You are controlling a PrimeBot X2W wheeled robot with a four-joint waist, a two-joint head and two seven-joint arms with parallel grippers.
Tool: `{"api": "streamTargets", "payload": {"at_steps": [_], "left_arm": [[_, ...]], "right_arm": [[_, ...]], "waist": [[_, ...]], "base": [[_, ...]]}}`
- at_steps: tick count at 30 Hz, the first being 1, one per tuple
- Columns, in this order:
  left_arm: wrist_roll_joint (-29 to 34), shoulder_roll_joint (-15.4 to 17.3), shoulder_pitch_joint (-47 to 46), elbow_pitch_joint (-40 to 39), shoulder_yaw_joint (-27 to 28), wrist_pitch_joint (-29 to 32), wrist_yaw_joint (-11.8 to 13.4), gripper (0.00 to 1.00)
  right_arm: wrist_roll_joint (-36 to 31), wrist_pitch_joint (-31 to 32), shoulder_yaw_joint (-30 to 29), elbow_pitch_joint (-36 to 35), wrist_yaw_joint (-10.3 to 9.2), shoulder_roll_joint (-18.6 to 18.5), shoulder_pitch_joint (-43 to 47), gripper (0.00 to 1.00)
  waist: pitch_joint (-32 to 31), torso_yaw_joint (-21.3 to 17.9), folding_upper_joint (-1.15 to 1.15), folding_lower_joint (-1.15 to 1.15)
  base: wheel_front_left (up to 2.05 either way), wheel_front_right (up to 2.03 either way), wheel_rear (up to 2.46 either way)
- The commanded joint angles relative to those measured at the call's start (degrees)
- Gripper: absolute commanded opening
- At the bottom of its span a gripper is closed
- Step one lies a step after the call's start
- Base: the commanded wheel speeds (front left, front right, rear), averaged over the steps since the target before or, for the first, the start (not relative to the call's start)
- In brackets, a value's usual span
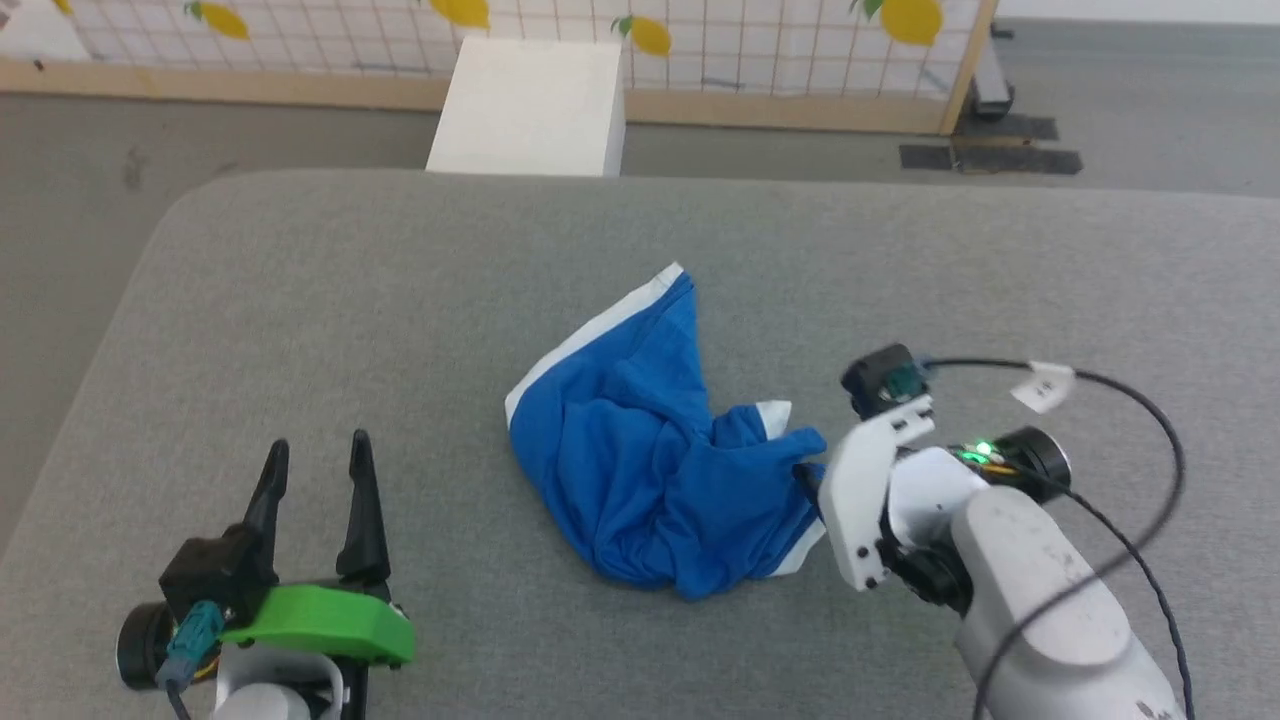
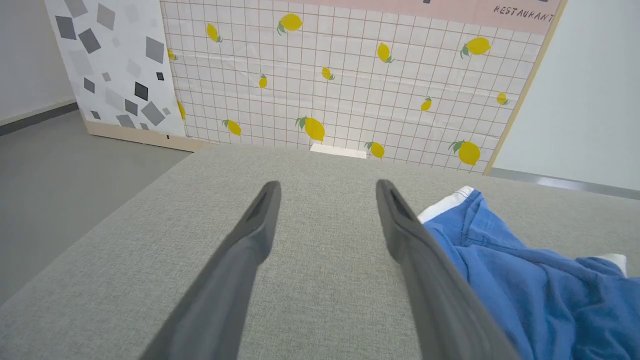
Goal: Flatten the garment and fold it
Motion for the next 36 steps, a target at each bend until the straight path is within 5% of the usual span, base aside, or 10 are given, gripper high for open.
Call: {"api": "streamTargets", "payload": {"at_steps": [1, 9, 10, 11, 12, 17, 22, 29, 36], "left_arm": [[1.05, -0.50, -1.94, -0.14, 0.52, -0.24, -0.73, 1.00], [2.67, -3.36, -5.69, 1.36, 3.18, -0.24, -4.14, 1.00], [2.89, -3.68, -5.77, 1.64, 3.62, -0.24, -4.46, 1.00], [3.11, -3.90, -5.75, 1.86, 4.03, -0.24, -4.64, 1.00], [3.36, -4.15, -5.62, 2.16, 4.54, -0.25, -4.81, 1.00], [4.32, -5.01, -4.96, 2.82, 6.52, -0.25, -5.53, 1.00], [5.14, -5.69, -3.75, 2.82, 7.87, -0.25, -5.95, 1.00], [5.66, -6.37, -2.79, 2.99, 8.40, -0.25, -6.50, 1.00], [5.55, -6.69, -2.06, 4.19, 8.92, -0.25, -7.04, 1.00]], "right_arm": [[-0.74, 2.36, 1.50, 0.85, -0.09, 0.01, -1.66, 1.00], [-0.65, 10.42, 5.44, 3.68, -0.09, 0.01, -2.29, 1.00], [-0.07, 10.63, 5.75, 3.73, -0.09, 0.01, -2.05, 0.91], [0.09, 10.47, 6.06, 3.73, -0.09, 0.01, -1.94, 0.33], [0.71, 10.21, 5.97, 3.76, -0.09, 0.01, -1.70, 0.00], [2.69, 4.42, 0.41, 1.97, -0.09, 0.01, -1.19, 0.00], [3.37, -2.23, -12.70, -2.33, -0.09, 0.01, 0.84, 0.00], [4.53, -2.16, -31.61, -10.29, -0.09, 0.01, 13.21, 0.00], [11.49, 2.21, -33.12, -10.79, -0.09, 0.01, 26.03, 0.00]], "waist": [[3.66, 2.58, 0.00, 0.00], [8.03, 5.33, 0.00, 0.00], [8.08, 5.26, 0.00, 0.00], [7.92, 5.08, 0.00, 0.00], [7.65, 4.79, 0.00, 0.00], [5.58, 2.81, 0.00, 0.00], [2.92, 0.02, 0.00, 0.00], [1.47, -1.89, 0.00, 0.00], [1.91, -2.94, 0.00, 0.00]], "base": [[0.00, 0.00, 0.00], [0.00, 0.00, 0.00], [0.00, 0.00, 0.00], [0.00, 0.00, 0.00], [0.00, 0.00, 0.00], [0.00, 0.00, 0.00], [0.00, 0.00, 0.00], [0.00, 0.00, 0.00], [0.00, 0.00, 0.00]]}}
